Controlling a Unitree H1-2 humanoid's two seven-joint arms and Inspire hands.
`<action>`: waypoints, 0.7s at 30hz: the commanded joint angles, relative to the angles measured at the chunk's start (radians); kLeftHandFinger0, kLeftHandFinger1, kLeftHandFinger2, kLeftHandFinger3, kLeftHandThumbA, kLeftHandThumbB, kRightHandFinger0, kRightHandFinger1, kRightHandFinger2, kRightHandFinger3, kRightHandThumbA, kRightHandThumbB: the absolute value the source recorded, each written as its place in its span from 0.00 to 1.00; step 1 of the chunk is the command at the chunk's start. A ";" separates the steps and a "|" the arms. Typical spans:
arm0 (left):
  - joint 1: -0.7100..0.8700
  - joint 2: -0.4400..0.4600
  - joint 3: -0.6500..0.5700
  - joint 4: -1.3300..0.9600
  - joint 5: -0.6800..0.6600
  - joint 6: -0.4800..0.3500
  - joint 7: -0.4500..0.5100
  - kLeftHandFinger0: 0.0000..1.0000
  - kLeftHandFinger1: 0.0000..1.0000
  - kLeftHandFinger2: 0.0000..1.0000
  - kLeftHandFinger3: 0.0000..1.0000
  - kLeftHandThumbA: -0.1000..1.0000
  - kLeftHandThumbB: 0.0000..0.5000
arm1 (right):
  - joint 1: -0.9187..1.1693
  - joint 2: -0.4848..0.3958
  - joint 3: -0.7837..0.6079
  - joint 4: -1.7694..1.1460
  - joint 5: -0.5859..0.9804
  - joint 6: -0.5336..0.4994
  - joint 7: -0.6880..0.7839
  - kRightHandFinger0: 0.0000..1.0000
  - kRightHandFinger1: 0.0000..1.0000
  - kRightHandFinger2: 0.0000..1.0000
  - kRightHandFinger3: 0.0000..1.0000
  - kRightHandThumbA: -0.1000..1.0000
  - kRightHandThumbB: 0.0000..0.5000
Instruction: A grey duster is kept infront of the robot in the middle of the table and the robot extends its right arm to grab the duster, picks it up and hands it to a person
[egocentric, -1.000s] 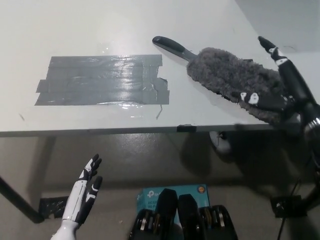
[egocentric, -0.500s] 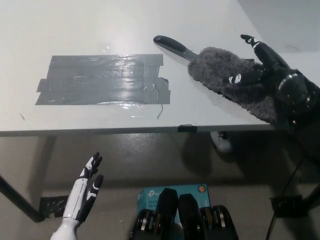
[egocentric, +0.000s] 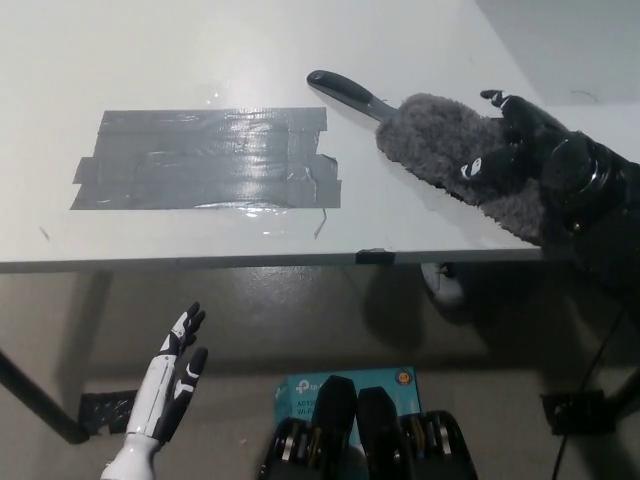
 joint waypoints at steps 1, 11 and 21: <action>-0.013 0.008 0.002 -0.034 -0.003 -0.017 0.001 1.00 1.00 1.00 1.00 1.00 0.49 | -0.035 0.007 0.015 -0.011 -0.006 0.018 0.058 1.00 1.00 1.00 1.00 1.00 1.00; -0.028 0.006 0.007 -0.027 -0.005 -0.022 0.006 1.00 1.00 1.00 1.00 0.97 0.51 | -0.015 0.039 -0.002 0.000 0.034 0.010 0.131 1.00 1.00 1.00 1.00 1.00 1.00; -0.036 0.009 0.012 -0.020 -0.010 -0.026 0.004 1.00 1.00 1.00 1.00 0.96 0.50 | -0.037 0.040 0.021 0.107 0.011 -0.019 0.154 1.00 1.00 1.00 1.00 1.00 0.92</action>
